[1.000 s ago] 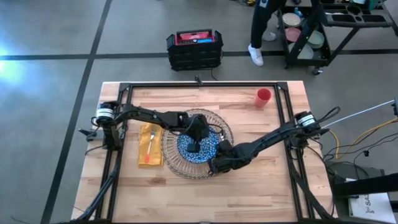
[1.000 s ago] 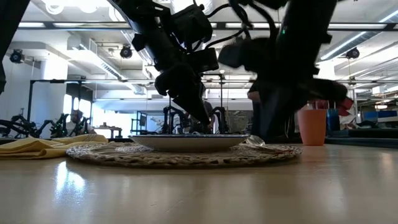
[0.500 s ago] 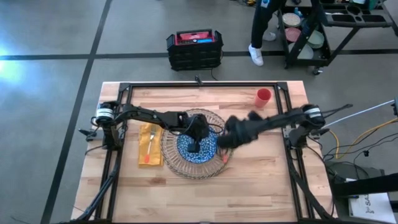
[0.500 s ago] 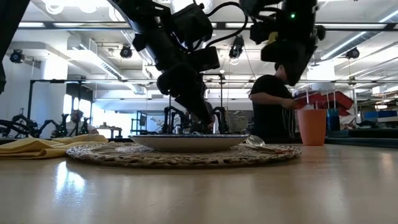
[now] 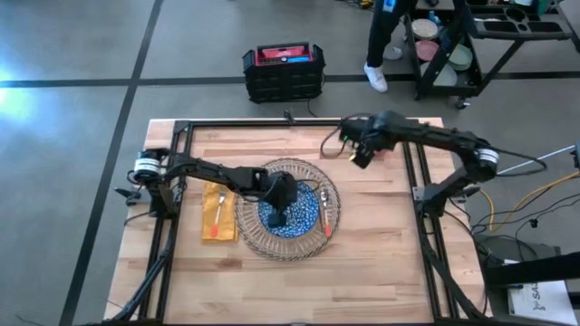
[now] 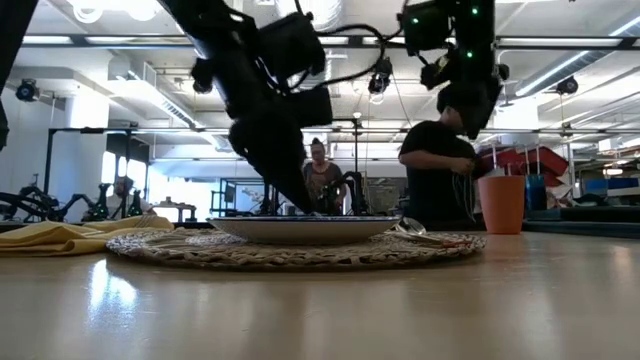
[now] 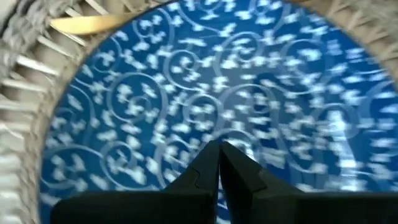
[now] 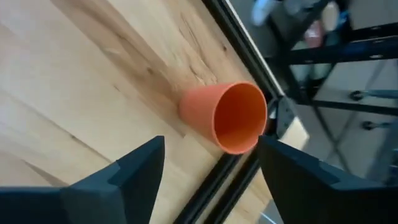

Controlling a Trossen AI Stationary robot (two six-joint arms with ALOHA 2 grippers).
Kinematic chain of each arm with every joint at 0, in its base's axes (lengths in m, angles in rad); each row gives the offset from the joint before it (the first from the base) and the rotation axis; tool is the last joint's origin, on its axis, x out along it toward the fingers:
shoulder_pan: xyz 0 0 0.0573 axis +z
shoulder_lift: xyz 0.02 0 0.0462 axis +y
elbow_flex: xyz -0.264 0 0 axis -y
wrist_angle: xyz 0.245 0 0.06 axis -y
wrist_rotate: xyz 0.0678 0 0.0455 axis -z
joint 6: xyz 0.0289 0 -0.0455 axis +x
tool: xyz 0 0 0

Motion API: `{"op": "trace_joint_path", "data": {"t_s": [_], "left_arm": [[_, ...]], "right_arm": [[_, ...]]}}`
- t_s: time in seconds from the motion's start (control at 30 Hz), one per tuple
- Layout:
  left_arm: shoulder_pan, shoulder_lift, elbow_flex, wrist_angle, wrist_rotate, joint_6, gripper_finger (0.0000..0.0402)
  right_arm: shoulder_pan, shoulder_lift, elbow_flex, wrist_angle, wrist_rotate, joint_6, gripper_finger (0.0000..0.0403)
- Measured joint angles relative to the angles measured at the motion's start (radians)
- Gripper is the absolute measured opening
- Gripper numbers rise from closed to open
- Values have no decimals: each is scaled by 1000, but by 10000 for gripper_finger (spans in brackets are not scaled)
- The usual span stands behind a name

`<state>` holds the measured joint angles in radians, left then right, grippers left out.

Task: Set table place
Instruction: Move the orange cup to the top right of the table

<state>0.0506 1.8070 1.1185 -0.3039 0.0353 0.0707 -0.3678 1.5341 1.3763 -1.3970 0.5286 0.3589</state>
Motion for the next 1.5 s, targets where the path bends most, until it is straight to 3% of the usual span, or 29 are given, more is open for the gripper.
{"op": "trace_joint_path", "data": {"t_s": [0.1,0.2,0.4,0.8,0.93,1.1,1.3,1.5], "left_arm": [[-29,-40,-17,-21,-18,-85,0],[-76,-77,-45,-30,-101,-153,0],[-152,-127,-59,-37,-208,-216,0],[-174,-150,-55,-57,-213,-300,0],[-175,-149,-55,-80,-228,-322,0],[-176,-149,-55,-107,-262,-342,0],[-176,-149,-55,-107,-262,-345,0],[-176,-149,-55,-109,-263,-325,0]], "right_arm": [[-99,-78,-69,122,-88,-104,244],[-190,-133,-145,207,-188,-192,238],[-310,-147,-249,266,-214,-321,231],[-434,-106,-385,440,-292,-433,252],[-457,-93,-392,476,-356,-454,188],[-461,-70,-395,505,-427,-471,26],[-411,-64,-395,502,-481,-371,3],[-196,-79,-359,486,-506,-246,1]]}}
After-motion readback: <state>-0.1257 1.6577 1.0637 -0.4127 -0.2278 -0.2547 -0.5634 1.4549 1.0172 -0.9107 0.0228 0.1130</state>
